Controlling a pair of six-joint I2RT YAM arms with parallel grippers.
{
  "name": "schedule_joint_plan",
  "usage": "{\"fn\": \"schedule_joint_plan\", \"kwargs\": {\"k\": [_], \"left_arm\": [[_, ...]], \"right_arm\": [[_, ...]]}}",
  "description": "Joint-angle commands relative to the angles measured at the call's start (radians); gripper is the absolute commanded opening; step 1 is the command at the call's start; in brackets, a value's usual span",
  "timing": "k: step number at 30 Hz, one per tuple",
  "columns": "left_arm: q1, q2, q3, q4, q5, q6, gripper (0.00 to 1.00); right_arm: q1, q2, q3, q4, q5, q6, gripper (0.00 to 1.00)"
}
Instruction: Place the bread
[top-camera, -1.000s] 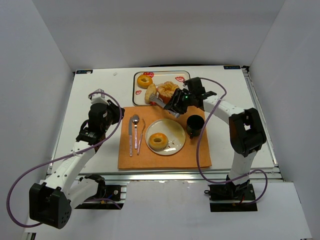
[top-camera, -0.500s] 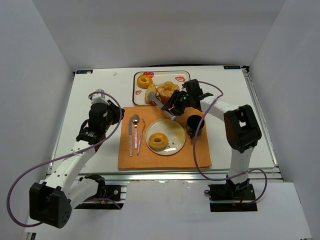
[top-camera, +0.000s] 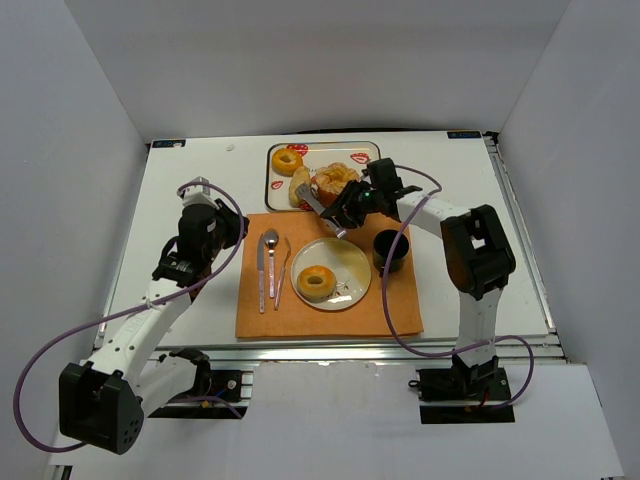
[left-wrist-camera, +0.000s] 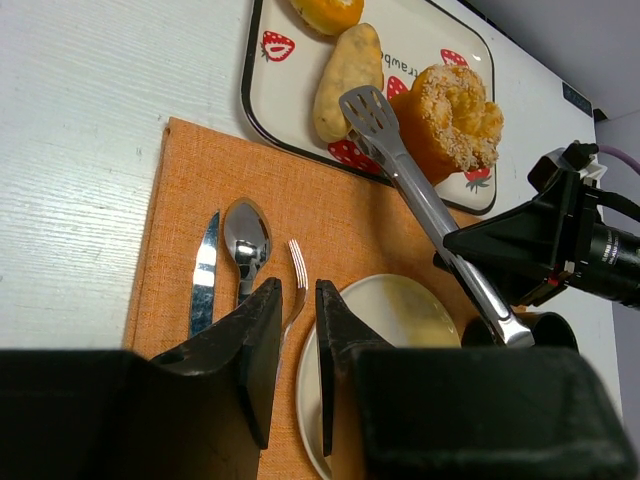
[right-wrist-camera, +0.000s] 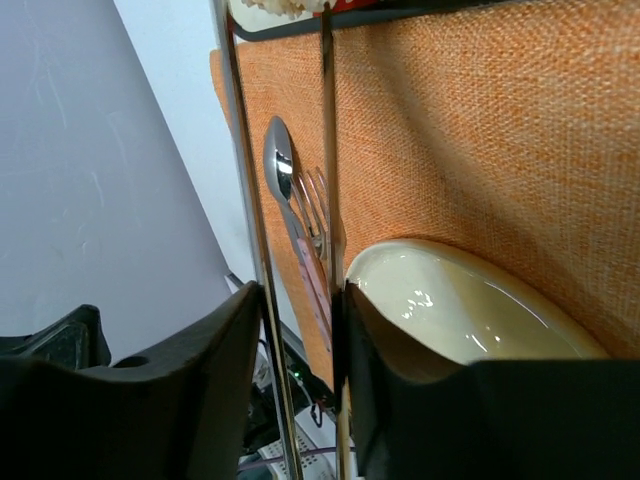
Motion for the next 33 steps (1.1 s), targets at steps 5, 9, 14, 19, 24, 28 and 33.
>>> {"fn": "schedule_joint_plan", "kwargs": {"k": [5,9,14,19,24,28,33], "left_arm": [[0.005,0.003,0.041,0.01,-0.011,-0.004,0.31],[0.005,0.006,0.041,0.031,-0.003,-0.004,0.31],[0.005,-0.008,0.038,0.039,-0.002,0.006,0.31],[0.005,-0.039,0.015,0.06,-0.003,0.007,0.31],[0.006,-0.069,-0.003,0.074,-0.002,0.015,0.31],[0.006,-0.091,-0.022,0.086,0.0,0.03,0.31],[0.006,-0.098,-0.048,0.12,0.018,0.036,0.32]], "right_arm": [[-0.005,-0.015,0.008,0.127,-0.072,0.055,0.28],[-0.007,-0.053,-0.022,0.155,-0.105,0.049,0.17],[-0.019,-0.143,-0.067,0.117,-0.157,-0.042,0.11],[-0.048,-0.252,-0.119,-0.015,-0.199,-0.255,0.05],[-0.1,-0.34,-0.026,-0.314,-0.298,-0.802,0.0],[-0.111,-0.401,0.077,-0.701,-0.228,-1.518,0.0],[-0.111,-0.539,0.002,-0.842,-0.009,-1.667,0.0]]}}
